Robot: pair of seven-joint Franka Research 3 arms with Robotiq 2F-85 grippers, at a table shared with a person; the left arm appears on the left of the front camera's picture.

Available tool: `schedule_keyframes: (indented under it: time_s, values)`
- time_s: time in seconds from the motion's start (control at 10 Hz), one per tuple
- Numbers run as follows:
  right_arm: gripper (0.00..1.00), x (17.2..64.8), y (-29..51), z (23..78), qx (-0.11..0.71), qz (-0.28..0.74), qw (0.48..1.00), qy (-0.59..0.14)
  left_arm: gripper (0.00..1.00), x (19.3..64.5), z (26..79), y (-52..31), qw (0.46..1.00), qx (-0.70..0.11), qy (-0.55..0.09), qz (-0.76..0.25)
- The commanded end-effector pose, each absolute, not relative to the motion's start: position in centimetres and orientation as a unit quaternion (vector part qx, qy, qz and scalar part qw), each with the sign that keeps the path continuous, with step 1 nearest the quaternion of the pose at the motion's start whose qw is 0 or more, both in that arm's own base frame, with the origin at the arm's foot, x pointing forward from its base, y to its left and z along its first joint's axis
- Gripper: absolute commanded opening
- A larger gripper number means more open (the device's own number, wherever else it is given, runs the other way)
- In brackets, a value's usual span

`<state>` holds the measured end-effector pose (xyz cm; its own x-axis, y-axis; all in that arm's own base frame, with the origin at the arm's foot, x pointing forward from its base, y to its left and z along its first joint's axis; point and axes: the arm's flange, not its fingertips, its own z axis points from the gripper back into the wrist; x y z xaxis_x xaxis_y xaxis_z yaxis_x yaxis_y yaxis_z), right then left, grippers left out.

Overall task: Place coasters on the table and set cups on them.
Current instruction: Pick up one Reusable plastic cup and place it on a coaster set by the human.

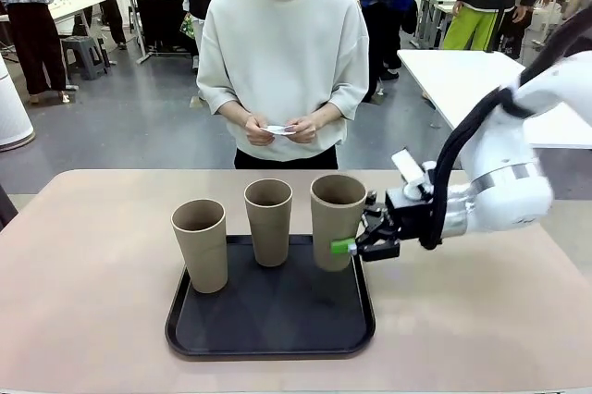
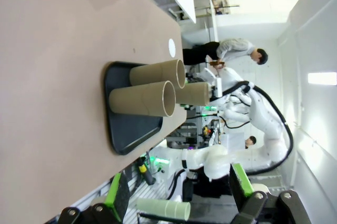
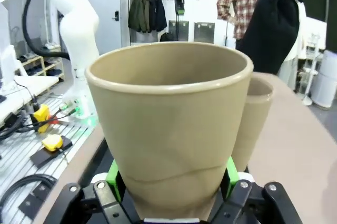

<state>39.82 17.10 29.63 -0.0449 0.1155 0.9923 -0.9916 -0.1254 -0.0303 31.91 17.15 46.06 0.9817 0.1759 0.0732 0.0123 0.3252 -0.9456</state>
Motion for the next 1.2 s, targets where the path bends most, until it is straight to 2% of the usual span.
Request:
schedule_keyframes:
  time_s: [0.0,0.2,0.4,0.5,0.8,0.9,1.1]
  values:
    - [0.16,37.3,15.9,36.2,0.488,0.569,0.492,-0.443,1.0,31.8,46.3,17.2,0.806,-0.583,-0.085,0.048]
    - [0.16,37.0,15.4,39.3,0.476,0.559,0.514,-0.443,1.0,31.8,46.3,17.2,0.806,-0.583,-0.085,0.048]
    - [0.16,37.7,14.9,39.6,0.461,0.541,0.548,-0.44,1.0,31.8,46.3,17.2,0.806,-0.583,-0.085,0.048]
    - [0.16,37.5,15.4,40.1,0.474,0.56,0.506,-0.454,1.0,31.8,46.3,17.2,0.806,-0.583,-0.085,0.048]
    - [0.16,37.5,15.4,40.1,0.474,0.56,0.506,-0.454,1.0,31.8,46.3,17.2,0.806,-0.583,-0.085,0.048]
    - [0.83,37.5,15.2,40.4,0.471,0.556,0.517,-0.45,1.0,31.8,46.3,17.2,0.806,-0.583,-0.085,0.048]
    - [0.83,43.7,10.6,42.3,0.458,0.503,0.543,-0.493,1.0,31.8,46.3,17.2,0.806,-0.583,-0.085,0.048]
